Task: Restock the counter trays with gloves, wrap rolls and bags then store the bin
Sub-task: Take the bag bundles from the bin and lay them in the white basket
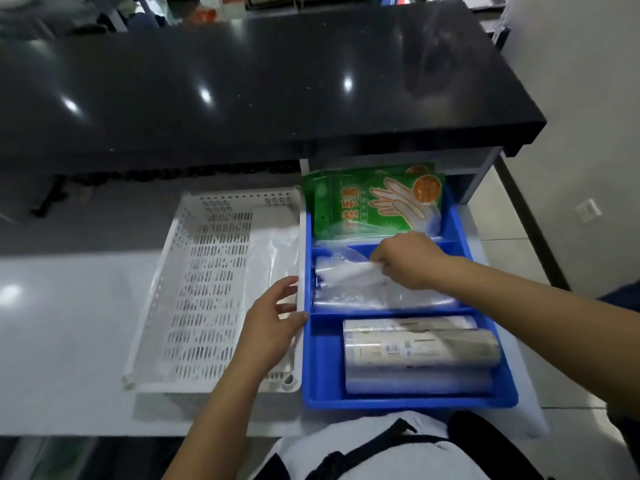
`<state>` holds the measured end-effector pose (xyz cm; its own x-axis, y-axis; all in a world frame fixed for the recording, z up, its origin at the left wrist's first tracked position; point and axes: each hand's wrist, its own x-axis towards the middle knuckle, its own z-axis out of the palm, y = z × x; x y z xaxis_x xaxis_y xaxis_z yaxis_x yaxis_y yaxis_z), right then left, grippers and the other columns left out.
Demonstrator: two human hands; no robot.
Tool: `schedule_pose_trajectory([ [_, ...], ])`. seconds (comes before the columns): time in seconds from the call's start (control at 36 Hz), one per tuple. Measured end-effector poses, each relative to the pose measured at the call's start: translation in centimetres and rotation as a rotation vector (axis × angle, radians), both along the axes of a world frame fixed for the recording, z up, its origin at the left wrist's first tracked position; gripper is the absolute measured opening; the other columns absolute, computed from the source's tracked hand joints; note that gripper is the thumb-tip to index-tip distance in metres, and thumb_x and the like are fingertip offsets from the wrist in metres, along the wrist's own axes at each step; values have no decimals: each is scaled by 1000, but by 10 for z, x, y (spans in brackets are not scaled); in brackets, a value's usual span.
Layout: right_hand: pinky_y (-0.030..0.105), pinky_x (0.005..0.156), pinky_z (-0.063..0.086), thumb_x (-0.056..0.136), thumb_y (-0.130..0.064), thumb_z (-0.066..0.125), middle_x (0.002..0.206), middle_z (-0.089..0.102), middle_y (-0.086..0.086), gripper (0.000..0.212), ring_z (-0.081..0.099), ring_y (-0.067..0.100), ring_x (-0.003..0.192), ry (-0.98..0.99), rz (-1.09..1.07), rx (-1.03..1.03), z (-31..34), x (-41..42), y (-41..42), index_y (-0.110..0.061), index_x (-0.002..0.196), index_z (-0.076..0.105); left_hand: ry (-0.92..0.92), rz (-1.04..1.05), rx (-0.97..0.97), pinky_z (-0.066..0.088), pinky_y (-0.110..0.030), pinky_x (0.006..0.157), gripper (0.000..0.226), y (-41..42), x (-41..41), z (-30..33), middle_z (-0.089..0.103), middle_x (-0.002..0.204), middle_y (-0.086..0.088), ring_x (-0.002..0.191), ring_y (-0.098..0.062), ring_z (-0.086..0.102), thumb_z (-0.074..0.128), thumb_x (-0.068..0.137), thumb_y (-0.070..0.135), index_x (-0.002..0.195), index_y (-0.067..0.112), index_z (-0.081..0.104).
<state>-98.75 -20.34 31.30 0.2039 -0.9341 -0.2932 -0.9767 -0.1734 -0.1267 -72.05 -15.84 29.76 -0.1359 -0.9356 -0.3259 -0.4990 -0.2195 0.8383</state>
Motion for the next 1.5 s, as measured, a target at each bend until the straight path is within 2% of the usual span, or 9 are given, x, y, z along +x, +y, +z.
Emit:
schedule_pose_trajectory([
  [0.25, 38, 69, 50, 83, -19, 65, 85, 67, -2, 9, 59, 24, 80, -120, 47, 99, 9, -11, -15, -25, 87, 69, -364, -575, -452, 23, -24, 111, 62, -32, -69, 39, 47, 145, 7, 133, -12, 35, 70, 86, 30, 143, 29, 45],
  [0.36, 34, 75, 51, 86, -26, 66, 105, 70, -2, 26, 60, 22, 90, -134, 5, 70, 3, -18, -8, -26, 112, 68, -531, -761, -378, 47, -44, 100, 66, -62, -108, 43, 59, 135, -2, 119, -26, 55, 72, 82, 26, 137, 34, 37],
  [0.53, 32, 73, 48, 85, -31, 66, 116, 68, -2, 37, 62, 23, 97, -142, -123, -34, -5, -50, 20, -34, 122, 61, -731, -966, -275, 51, -37, 90, 53, -98, -112, 38, 61, 132, 0, 112, -23, 59, 71, 85, 21, 134, 28, 54],
  [0.78, 34, 67, 51, 91, -19, 51, 100, 70, 7, 18, 60, 26, 80, -52, -218, 24, 5, -67, 30, -24, 99, 66, -639, -950, -110, 48, -32, 92, 40, -124, -102, 40, 62, 124, -1, 105, -16, 59, 67, 90, 16, 128, 28, 60],
  [0.89, 32, 67, 48, 92, -14, 49, 109, 68, 9, 29, 60, 26, 84, -55, -237, 35, 11, -65, 19, -25, 112, 68, -638, -910, -84, 48, -32, 93, 39, -129, -103, 43, 63, 127, -3, 108, -19, 59, 64, 92, 16, 130, 26, 60],
  [1.0, 32, 66, 42, 89, -6, 51, 122, 63, 10, 45, 58, 31, 97, 9, -257, -214, 6, -60, 24, -23, 130, 59, -701, -790, -254, 52, -40, 94, 37, -117, -100, 37, 64, 128, -1, 112, -21, 61, 60, 92, 21, 128, 29, 61],
  [1.14, 42, 78, 50, 87, -5, 59, 114, 68, 12, 33, 59, 36, 98, -159, -285, -427, -8, -49, 52, -10, 119, 67, -711, -560, -616, 45, -32, 78, 38, -89, -87, 21, 63, 121, -4, 107, -27, 59, 60, 92, 17, 129, 23, 61],
  [1.31, 46, 100, 46, 92, -11, 56, 138, 56, 11, 36, 51, 32, 127, -269, -273, -326, -26, -38, 77, -8, 128, 59, -610, -497, -835, 49, -45, 89, 36, -63, -74, 13, 70, 113, -16, 105, -37, 61, 62, 81, -10, 114, 3, 72],
  [1.5, 42, 111, 36, 99, -27, 48, 153, 41, 5, 44, 35, 24, 141, -283, -293, -244, -23, -39, 78, -17, 142, 46, -527, -634, -822, 41, -45, 110, 41, -38, -73, 5, 62, 136, -11, 126, -36, 54, 58, 91, 1, 132, 7, 62],
])
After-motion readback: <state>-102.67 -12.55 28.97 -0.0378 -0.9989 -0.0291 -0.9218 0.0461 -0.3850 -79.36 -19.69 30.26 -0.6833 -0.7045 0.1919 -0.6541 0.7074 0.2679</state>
